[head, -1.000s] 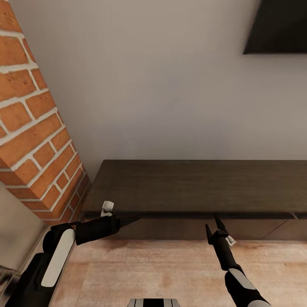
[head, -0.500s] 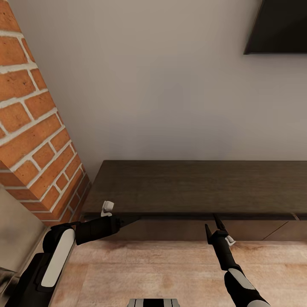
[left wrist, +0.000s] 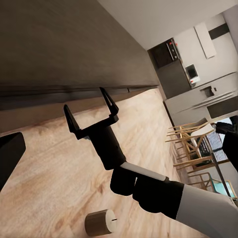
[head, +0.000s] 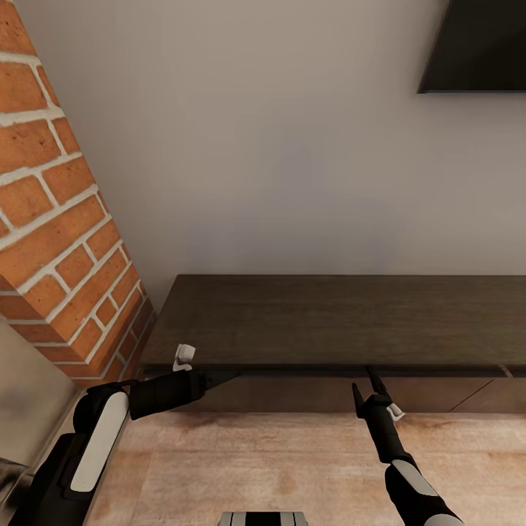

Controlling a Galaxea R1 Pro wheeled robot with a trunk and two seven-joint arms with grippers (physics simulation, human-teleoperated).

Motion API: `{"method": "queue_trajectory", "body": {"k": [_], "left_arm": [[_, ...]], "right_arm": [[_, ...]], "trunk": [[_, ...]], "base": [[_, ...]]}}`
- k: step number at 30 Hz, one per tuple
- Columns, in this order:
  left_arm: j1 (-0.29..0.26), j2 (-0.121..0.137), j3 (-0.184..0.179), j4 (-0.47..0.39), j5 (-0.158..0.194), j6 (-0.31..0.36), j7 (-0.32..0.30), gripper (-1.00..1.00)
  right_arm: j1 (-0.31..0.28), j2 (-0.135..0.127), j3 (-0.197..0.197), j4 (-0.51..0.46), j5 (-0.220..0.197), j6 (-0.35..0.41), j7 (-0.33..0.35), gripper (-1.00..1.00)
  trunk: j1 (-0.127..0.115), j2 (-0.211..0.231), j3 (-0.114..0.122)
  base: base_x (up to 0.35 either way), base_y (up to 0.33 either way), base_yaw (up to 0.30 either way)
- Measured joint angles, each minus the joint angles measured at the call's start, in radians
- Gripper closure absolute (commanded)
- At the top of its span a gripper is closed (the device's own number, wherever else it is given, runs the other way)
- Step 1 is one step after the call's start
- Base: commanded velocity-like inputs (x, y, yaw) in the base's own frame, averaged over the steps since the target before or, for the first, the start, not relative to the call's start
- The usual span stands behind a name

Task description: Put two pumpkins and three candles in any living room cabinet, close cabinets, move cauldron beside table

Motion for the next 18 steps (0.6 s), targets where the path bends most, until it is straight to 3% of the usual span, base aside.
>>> {"method": "queue_trajectory", "body": {"k": [18], "left_arm": [[0.000, 0.000, -0.001, 0.000, 0.001, 0.000, 0.000, -1.00]], "right_arm": [[0.000, -0.001, 0.000, 0.000, 0.001, 0.000, 0.001, -1.00]], "trunk": [[0.000, 0.000, 0.000]], "base": [[0.020, 0.000, 0.000]]}}
